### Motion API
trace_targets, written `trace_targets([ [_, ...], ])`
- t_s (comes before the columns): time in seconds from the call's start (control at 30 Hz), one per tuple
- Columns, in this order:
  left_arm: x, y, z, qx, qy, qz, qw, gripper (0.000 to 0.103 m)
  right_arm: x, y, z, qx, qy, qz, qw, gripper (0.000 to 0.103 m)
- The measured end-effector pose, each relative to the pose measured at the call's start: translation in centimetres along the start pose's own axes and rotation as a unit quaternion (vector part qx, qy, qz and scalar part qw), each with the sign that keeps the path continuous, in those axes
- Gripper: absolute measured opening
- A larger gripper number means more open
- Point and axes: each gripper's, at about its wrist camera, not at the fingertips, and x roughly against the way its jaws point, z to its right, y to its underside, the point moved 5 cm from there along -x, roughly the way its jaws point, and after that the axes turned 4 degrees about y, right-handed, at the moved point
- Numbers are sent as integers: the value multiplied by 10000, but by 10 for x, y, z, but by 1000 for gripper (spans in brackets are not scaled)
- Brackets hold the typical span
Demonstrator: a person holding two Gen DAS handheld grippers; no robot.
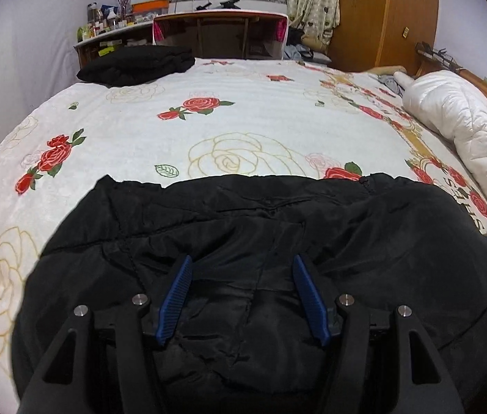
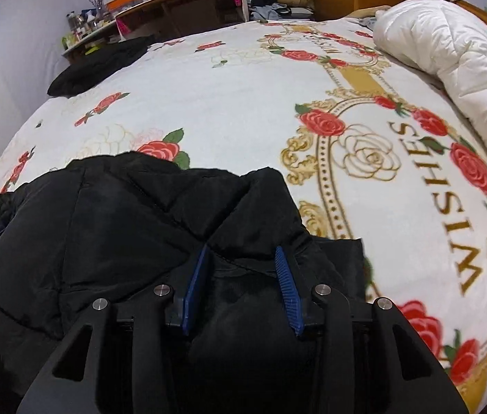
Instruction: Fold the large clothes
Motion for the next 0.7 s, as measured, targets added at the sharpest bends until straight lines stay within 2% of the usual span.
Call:
trace_targets([
  [0.13,35,-2,-4,48,-59,6,10000,64,46,-2,2,-207,-55,203,9996,42],
  [0.23,70,8,-8,109,-94,78,9999,64,96,9,-10,-67,-135,512,9986,42],
  [0.3,91,17,-9,171,-78,92,9998,64,119,21,-24,116,-222,583,9980,51],
  [0.4,117,35,-6,280,1,52,9996,65,152,49,-49,452,-255,645,9966,55],
  [0.6,149,65,9,120,-20,-151,9998,67,184,89,-74,568,-324,561,9963,56],
  [0.7,160,73,15,88,63,-157,9998,67,193,102,-80,647,-285,552,9960,63],
])
